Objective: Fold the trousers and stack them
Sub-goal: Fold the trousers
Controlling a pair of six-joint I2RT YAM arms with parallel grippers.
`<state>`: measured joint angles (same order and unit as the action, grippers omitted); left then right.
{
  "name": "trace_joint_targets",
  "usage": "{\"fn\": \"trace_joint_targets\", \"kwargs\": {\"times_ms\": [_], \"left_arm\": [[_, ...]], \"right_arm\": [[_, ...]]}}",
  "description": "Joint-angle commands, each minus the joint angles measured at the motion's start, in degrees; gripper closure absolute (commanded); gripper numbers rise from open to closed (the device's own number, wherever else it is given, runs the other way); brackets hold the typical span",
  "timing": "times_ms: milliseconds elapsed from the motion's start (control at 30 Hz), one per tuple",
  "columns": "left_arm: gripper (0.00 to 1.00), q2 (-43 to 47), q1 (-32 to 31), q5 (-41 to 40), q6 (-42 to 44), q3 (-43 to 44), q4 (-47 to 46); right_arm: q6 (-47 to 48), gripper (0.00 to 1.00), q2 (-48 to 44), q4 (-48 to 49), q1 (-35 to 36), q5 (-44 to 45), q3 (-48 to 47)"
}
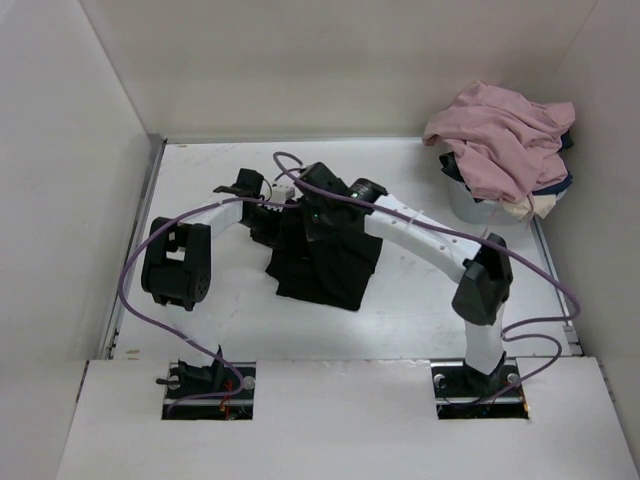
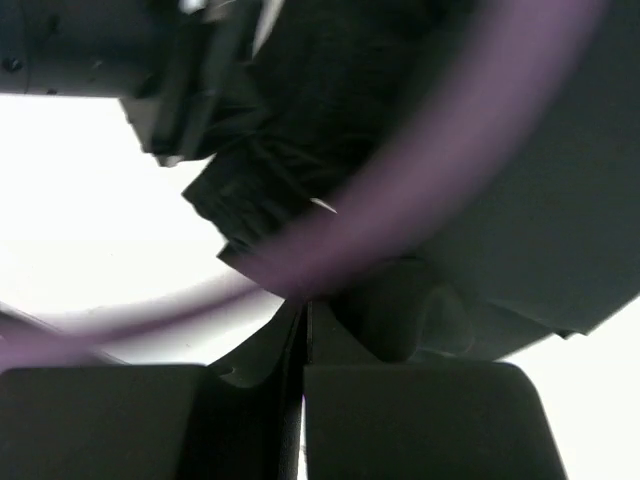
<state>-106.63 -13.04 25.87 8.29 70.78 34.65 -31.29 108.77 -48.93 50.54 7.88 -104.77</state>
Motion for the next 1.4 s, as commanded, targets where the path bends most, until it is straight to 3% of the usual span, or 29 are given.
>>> {"fn": "trace_joint_targets", "kwargs": {"times_ms": [0,400,467,533,633,733,867,1000,1133,1233,1367], "left_arm": [[0.77,0.37,0.43,3.84,-1.44,-0.38,-1.25],[0.77,-0.25,1.22,5.25,-3.37,-2.14,-1.96],[0.77,-0.68,1.31,4.98,-3.37,-1.88,-1.96],[0.74,-1.12,1.66,4.63,-3.37,-1.61,-1.96],[0.70,-1.21,3.06,4.19,-3.37,-1.18,-1.96],[0.68,-1.30,5.25,4.19,-3.37,-0.21,-1.52],[0.65,-0.43,8.94,4.19,-3.37,3.30,0.32],[0.53,4.40,12.11,3.05,-1.53,9.36,3.75],[0.36,7.66,13.00,2.78,0.76,14.72,6.65],[0.35,10.12,12.04,3.92,1.72,16.93,12.08],[0.35,12.41,3.26,6.39,11.45,13.78,27.37]], "right_arm": [[2.73,1.00,2.58,-2.40,0.38,-1.55,-7.01],[-0.18,0.97,8.29,1.11,4.95,-5.58,-10.19],[0.61,0.87,9.79,1.99,5.13,-8.83,-10.45],[2.54,0.60,10.41,2.87,5.22,-12.08,-10.80],[8.06,0.47,7.96,6.72,6.71,-14.82,-9.76],[12.73,0.42,2.96,12.52,8.82,-15.53,-6.34],[10.38,0.44,-6.27,21.31,8.91,-14.21,2.53],[5.72,0.50,-17.60,25.10,6.02,-6.76,17.89],[1.06,0.72,-24.83,25.81,2.85,-2.52,32.06],[-2.45,0.88,-25.28,28.70,1.27,-3.04,39.27],[-7.81,0.90,-25.45,37.04,-1.36,-5.33,46.83]]}}
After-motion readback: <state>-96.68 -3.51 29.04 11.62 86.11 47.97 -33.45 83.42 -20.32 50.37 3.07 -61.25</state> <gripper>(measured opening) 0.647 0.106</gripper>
